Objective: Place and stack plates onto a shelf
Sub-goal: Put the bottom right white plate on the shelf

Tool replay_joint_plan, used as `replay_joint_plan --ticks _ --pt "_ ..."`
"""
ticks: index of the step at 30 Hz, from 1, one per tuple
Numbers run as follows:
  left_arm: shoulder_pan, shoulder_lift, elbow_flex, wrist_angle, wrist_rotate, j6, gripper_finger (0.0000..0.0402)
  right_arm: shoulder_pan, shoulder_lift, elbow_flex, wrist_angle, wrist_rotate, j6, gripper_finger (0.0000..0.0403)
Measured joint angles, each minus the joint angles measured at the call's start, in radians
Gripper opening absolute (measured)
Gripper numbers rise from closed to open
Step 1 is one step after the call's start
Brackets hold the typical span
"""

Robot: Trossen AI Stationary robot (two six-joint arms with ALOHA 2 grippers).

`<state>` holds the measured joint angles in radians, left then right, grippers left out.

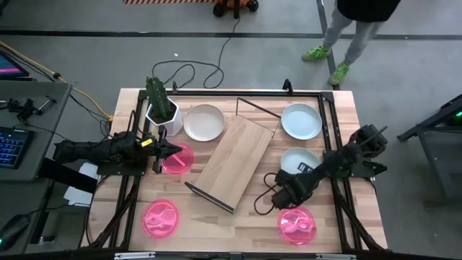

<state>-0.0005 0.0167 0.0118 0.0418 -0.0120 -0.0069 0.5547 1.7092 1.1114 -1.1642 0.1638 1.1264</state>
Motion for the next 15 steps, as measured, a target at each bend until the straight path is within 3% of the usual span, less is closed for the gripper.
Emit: replay_joint_plan --ticks 8,12,15 --pt "0.000 0.000 0.000 0.000 0.000 0.000 0.0001 0.067 -0.001 0.261 -0.095 0.263 -0.137 0.0000" --pt "0.000 0.000 0.000 0.000 0.000 0.000 0.0001 0.078 -0.001 0.313 -0.002 0.413 -0.338 0.0000" --pt "0.000 0.000 0.000 0.000 0.000 0.000 0.0001 0.041 0.007 0.314 0.117 0.428 -0.561 0.0000"
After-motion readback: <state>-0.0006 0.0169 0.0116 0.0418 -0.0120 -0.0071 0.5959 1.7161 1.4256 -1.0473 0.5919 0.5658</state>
